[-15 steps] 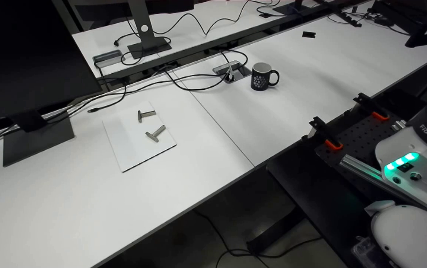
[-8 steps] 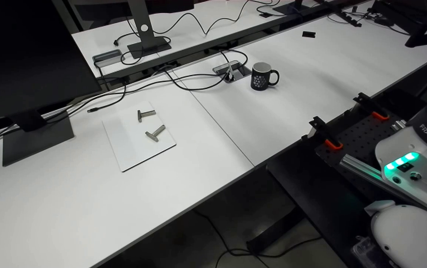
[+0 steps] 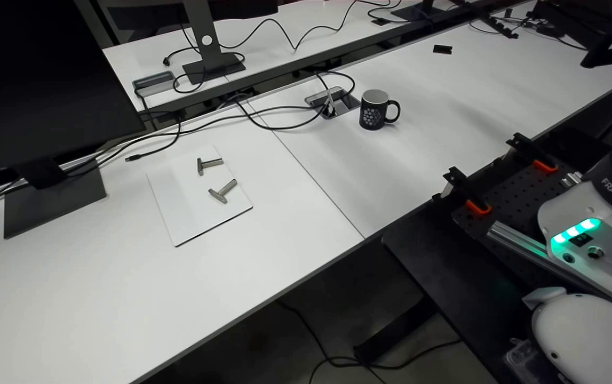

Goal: Pick up the miniature baseball bat from the table and put it inside the black mug

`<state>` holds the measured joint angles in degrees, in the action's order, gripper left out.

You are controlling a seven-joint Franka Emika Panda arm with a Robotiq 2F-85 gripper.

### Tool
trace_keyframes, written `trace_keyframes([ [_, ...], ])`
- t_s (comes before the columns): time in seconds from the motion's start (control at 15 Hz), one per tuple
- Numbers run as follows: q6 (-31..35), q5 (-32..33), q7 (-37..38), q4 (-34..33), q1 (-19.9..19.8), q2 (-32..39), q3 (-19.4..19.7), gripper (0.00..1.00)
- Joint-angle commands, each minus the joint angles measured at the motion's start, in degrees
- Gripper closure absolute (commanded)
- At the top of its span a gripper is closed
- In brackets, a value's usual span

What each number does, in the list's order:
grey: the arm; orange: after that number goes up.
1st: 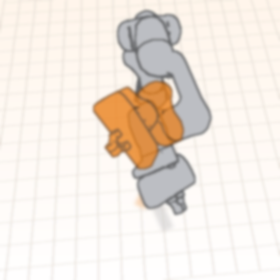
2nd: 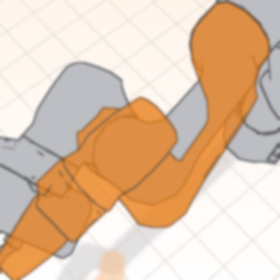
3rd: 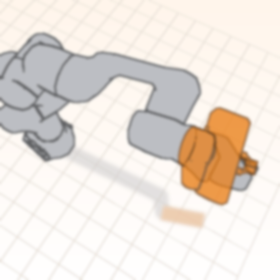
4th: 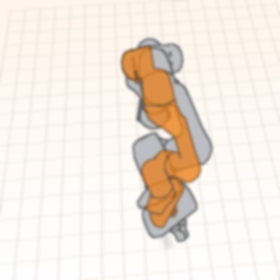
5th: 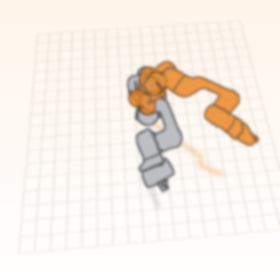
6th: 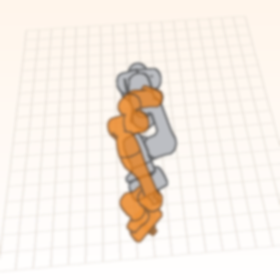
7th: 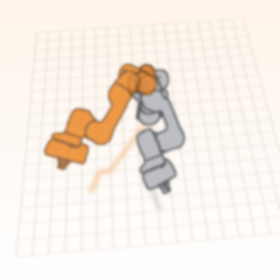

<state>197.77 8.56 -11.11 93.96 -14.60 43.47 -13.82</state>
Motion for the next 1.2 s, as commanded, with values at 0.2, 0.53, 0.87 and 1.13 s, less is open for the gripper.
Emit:
trace_keyframes([
  [0.2,0.3,-2.4,4.4,2.0,3.0,-1.7,6.1,0.93],
  [0.53,0.0,-0.6,4.3,1.0,6.5,-1.6,9.2,0.93],
  [0.87,0.0,-1.8,4.4,3.7,9.2,-2.4,11.3,0.93],
  [1.13,0.2,-4.8,2.0,10.7,14.0,-4.0,17.9,0.93],
])
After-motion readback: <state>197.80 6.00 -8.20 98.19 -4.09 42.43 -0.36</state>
